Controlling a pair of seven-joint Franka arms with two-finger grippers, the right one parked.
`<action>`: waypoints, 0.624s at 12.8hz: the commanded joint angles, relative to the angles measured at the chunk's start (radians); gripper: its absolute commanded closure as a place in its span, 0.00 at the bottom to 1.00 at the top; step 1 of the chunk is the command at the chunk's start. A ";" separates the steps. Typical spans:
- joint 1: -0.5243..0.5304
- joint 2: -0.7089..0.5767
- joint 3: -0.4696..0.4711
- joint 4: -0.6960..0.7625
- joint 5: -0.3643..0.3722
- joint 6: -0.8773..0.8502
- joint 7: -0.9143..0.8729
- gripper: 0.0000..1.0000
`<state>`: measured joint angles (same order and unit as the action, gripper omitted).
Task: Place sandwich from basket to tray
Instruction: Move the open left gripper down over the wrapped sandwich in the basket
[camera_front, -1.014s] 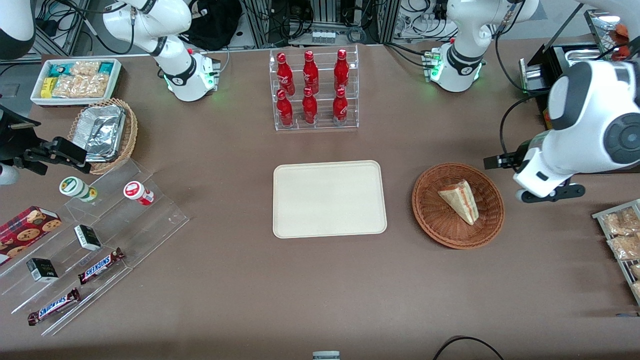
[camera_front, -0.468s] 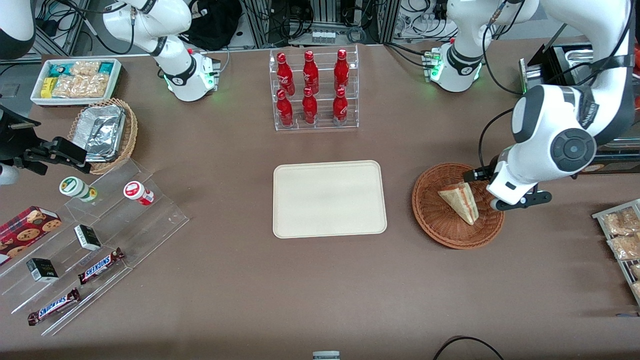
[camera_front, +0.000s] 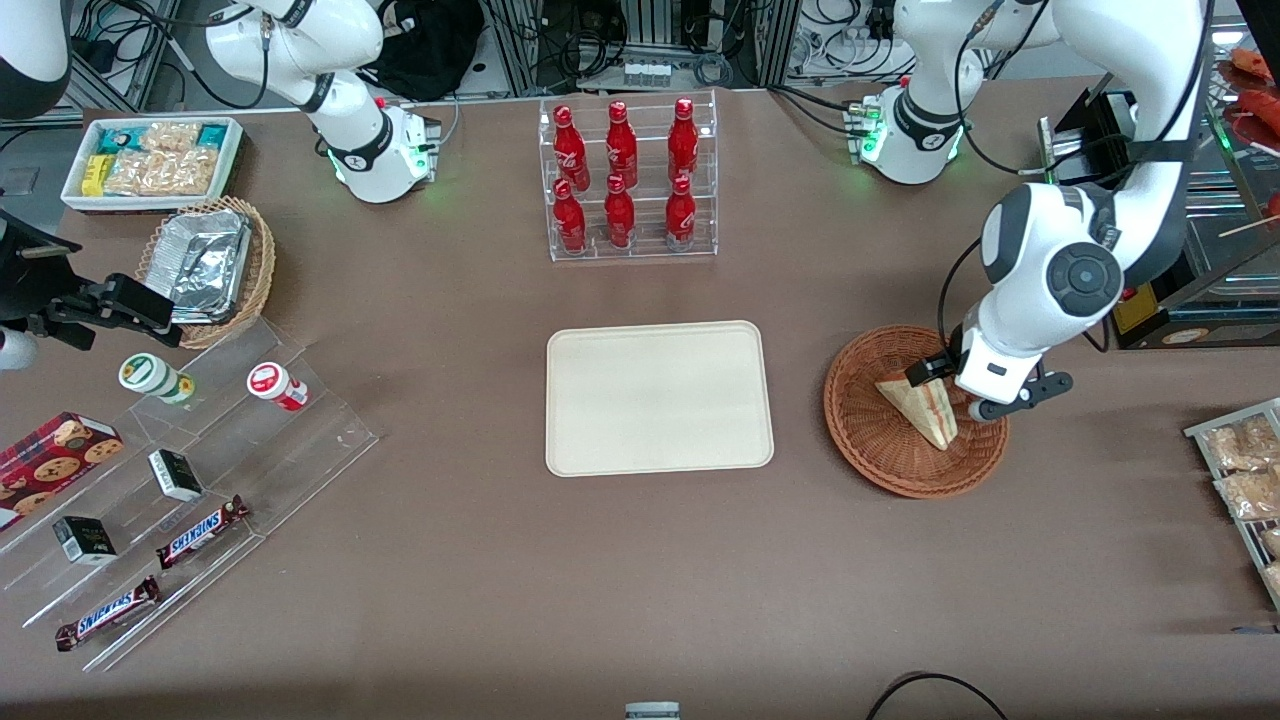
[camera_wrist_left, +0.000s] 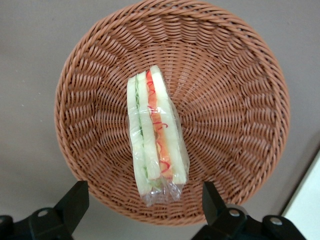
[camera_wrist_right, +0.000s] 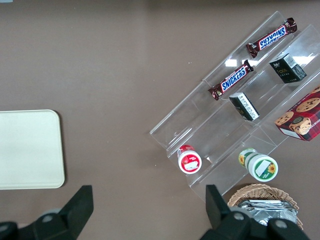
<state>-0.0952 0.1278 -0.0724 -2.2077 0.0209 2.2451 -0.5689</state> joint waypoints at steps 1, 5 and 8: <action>-0.006 -0.040 0.002 -0.055 0.011 0.054 -0.127 0.00; -0.014 -0.004 0.002 -0.107 0.011 0.212 -0.380 0.00; -0.014 0.003 0.002 -0.118 0.011 0.231 -0.394 0.00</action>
<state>-0.1017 0.1385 -0.0733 -2.3101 0.0209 2.4509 -0.9243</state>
